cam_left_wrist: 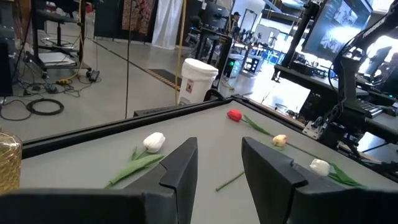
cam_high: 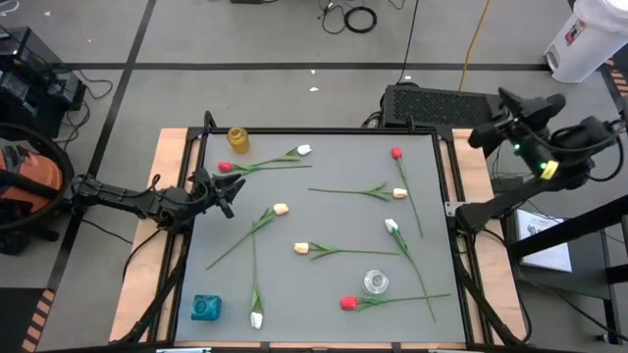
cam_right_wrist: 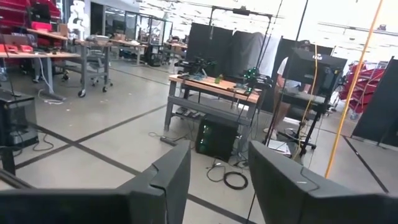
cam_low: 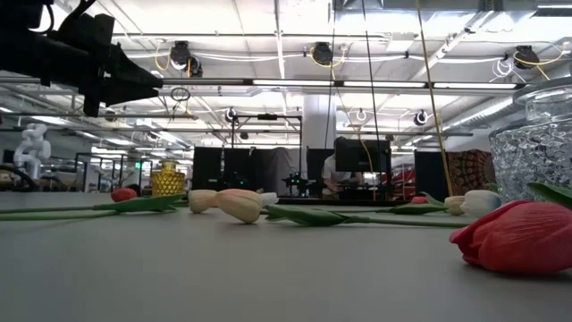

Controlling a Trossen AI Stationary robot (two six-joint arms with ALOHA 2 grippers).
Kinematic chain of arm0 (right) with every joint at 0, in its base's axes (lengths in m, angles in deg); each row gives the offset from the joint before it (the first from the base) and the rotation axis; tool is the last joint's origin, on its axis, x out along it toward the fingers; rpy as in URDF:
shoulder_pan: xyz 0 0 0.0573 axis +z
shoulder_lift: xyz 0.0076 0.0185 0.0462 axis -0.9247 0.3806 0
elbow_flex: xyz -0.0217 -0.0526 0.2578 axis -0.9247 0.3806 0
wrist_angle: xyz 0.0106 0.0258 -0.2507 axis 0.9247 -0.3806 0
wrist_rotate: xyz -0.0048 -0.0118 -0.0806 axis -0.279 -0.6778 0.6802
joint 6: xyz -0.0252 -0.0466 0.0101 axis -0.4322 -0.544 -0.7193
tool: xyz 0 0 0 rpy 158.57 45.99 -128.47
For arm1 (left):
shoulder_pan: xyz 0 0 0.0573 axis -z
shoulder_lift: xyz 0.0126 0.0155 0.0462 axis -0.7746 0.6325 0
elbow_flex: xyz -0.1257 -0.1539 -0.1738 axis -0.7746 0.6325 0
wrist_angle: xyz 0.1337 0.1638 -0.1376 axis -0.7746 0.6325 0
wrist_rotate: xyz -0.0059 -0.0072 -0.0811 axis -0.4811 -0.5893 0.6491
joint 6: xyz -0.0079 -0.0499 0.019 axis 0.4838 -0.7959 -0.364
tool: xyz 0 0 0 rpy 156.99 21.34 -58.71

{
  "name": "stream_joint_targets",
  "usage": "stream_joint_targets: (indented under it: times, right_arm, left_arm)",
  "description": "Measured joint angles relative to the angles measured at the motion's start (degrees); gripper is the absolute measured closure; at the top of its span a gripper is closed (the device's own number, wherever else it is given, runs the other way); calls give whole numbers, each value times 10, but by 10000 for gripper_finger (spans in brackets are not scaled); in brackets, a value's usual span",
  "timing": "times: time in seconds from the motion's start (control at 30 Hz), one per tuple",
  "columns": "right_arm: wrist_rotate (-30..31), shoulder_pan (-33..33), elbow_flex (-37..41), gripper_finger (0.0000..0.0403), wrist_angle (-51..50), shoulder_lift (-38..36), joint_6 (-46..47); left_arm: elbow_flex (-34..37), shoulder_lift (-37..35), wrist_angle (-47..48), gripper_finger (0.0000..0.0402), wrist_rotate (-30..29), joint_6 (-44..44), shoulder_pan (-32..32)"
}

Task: Sort flowers into vase by color
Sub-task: Put the top right red tulip into the yellow vase

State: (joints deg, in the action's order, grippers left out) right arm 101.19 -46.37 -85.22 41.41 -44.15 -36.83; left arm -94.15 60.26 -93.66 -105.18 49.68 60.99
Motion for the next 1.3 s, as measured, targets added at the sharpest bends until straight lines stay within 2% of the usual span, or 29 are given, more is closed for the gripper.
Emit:
stream_joint_targets:
  times: [0.27, 0.6, 0.83, 1.07, 1.3]
  right_arm:
    - [0, 16, -12, 250, -1, 14, -17]
    - [-2, 1, 39, 250, -7, 122, 40]
    - [-2, -64, 85, 250, -7, 197, 85]
    - [-2, -145, 133, 250, -7, 257, 112]
    - [-2, -242, 140, 250, -6, 302, 84]
  left_arm:
    - [0, 0, 0, 269, 0, 0, 0]
    - [0, 0, 0, 269, -18, 1, 0]
    - [0, 0, 0, 269, -14, 1, 0]
    - [0, 0, 3, 269, 32, -9, 0]
    - [0, 4, 27, 269, 61, -30, 0]
